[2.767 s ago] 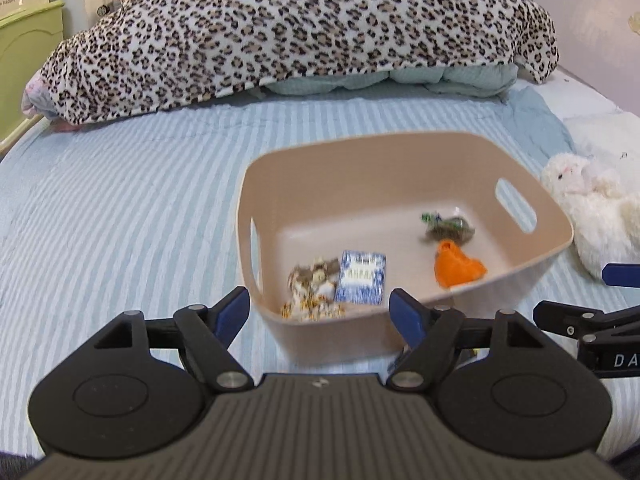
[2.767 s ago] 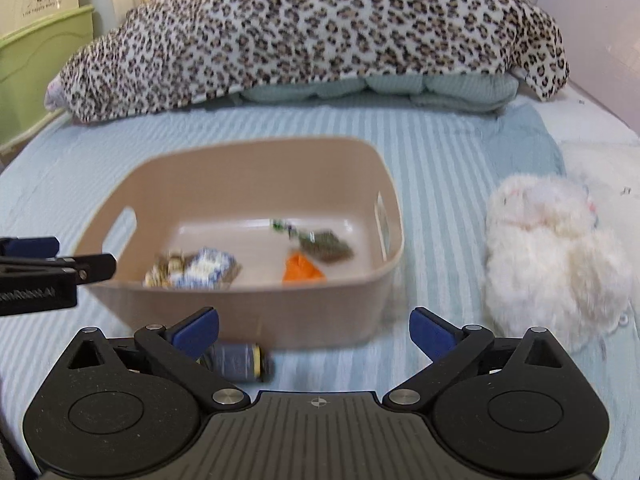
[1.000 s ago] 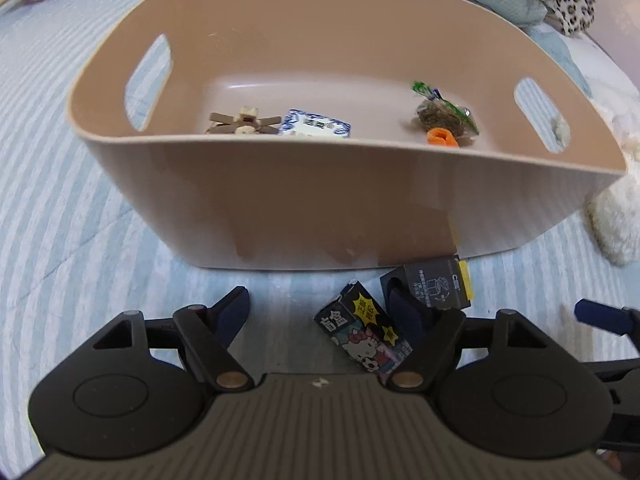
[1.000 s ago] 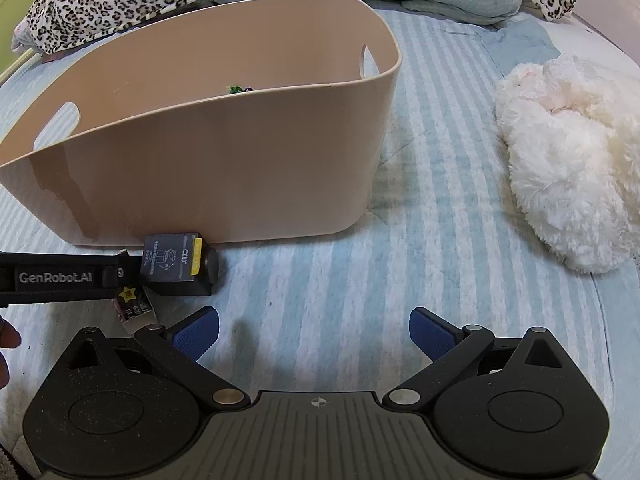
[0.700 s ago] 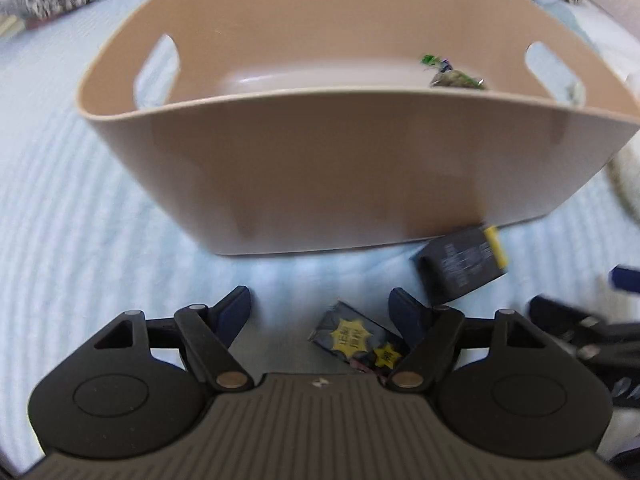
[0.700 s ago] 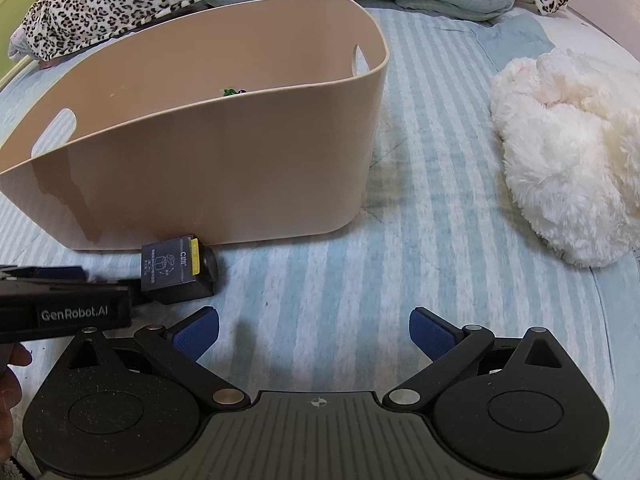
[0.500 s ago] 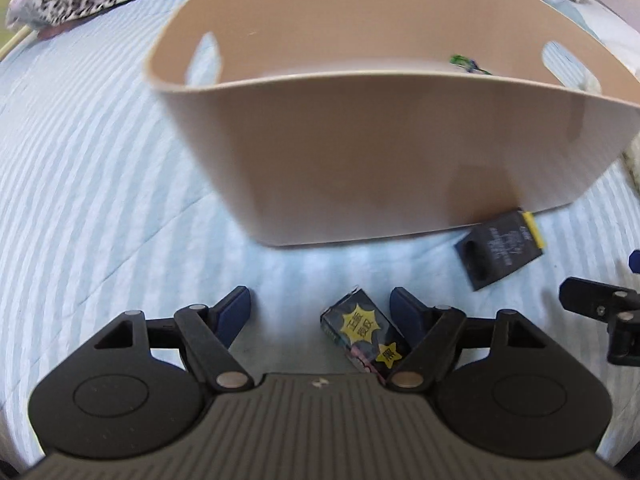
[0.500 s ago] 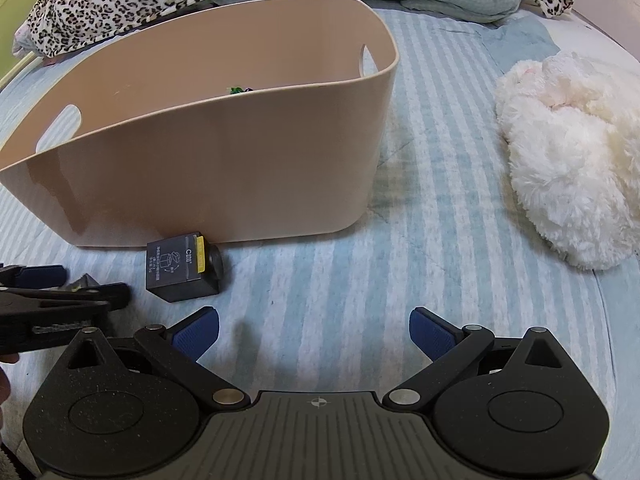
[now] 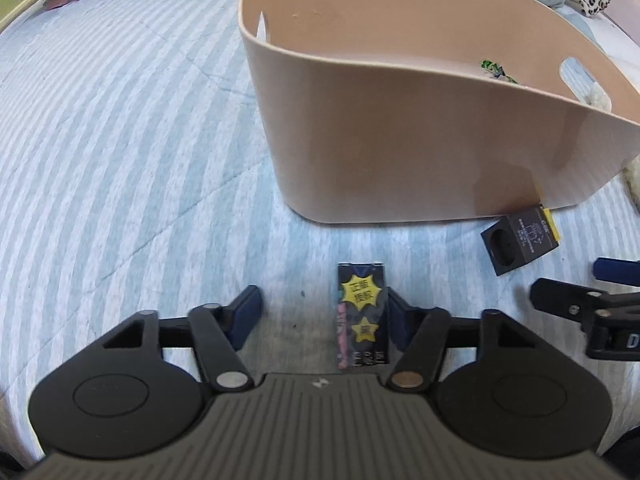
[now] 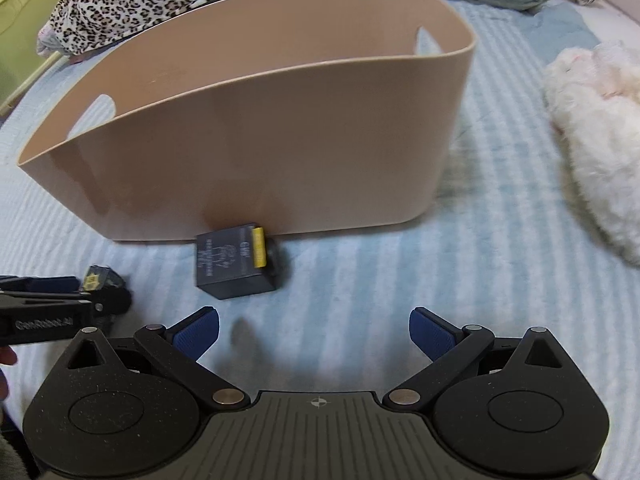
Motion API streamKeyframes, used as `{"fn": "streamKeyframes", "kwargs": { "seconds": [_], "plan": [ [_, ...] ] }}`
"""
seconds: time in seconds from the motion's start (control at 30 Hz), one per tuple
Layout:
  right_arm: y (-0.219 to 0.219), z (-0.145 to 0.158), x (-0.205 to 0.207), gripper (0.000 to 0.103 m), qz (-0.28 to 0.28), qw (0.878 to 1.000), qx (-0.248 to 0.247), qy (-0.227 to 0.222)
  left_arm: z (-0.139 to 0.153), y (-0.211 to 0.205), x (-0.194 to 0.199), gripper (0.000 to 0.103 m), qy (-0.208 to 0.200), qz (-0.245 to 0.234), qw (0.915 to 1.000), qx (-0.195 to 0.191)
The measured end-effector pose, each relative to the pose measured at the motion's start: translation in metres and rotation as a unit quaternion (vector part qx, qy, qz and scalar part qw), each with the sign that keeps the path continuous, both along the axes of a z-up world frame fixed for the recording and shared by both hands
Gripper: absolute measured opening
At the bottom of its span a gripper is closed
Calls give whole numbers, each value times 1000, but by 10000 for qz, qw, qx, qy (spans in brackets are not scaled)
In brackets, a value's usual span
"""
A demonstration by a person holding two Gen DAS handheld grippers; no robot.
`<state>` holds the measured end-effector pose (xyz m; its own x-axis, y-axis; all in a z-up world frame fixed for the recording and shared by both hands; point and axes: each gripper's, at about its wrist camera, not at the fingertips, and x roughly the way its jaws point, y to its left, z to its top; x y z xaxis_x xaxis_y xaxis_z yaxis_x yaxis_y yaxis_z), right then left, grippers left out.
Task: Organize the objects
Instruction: 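Grasp the black yellow-tab box with the right gripper while the left holds the star box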
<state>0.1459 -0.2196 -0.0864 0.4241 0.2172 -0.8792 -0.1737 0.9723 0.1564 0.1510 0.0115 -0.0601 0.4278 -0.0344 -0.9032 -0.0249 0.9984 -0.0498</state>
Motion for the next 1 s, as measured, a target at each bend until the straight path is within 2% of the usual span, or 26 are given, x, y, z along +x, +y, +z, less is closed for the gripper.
{"fn": "streamKeyframes", "kwargs": {
  "seconds": [0.17, 0.23, 0.3, 0.43, 0.5, 0.57, 0.6, 0.67, 0.7, 1.0],
  "plan": [
    [13, -2, 5, 103, 70, 9999, 109, -15, 3, -4, 1, 42, -15, -181, 9998, -9],
    [19, -3, 7, 103, 90, 9999, 137, -32, 4, -5, 1, 39, -37, -263, 9996, 15],
    [27, -5, 10, 101, 107, 9998, 116, -77, 4, -7, 0, 25, -68, -345, 9994, 27],
    [39, -8, 13, 95, 176, 9997, 50, -160, 4, -3, 2, 25, -99, -381, 9992, -44],
    [44, -9, 12, 88, 208, 9994, -36, -271, 4, -1, 2, 25, -113, -369, 9992, -104],
    [49, -8, 9, 70, 270, 9989, -136, -364, 7, 4, 2, 25, -135, -362, 9992, -140],
    [49, -7, 9, 66, 278, 9986, -171, -406, 8, 10, -4, 25, -152, -351, 9991, -155],
    [50, -5, 4, 46, 264, 9983, -126, -504, 9, 12, -4, 25, -171, -329, 9992, -171],
    [51, -4, 3, 41, 267, 9982, -95, -525, 10, 12, -5, 25, -179, -331, 9992, -168],
    [56, 9, -14, 41, 392, 9971, -152, -636, 19, 19, -21, 25, -320, -307, 9989, -162]
  ]
}}
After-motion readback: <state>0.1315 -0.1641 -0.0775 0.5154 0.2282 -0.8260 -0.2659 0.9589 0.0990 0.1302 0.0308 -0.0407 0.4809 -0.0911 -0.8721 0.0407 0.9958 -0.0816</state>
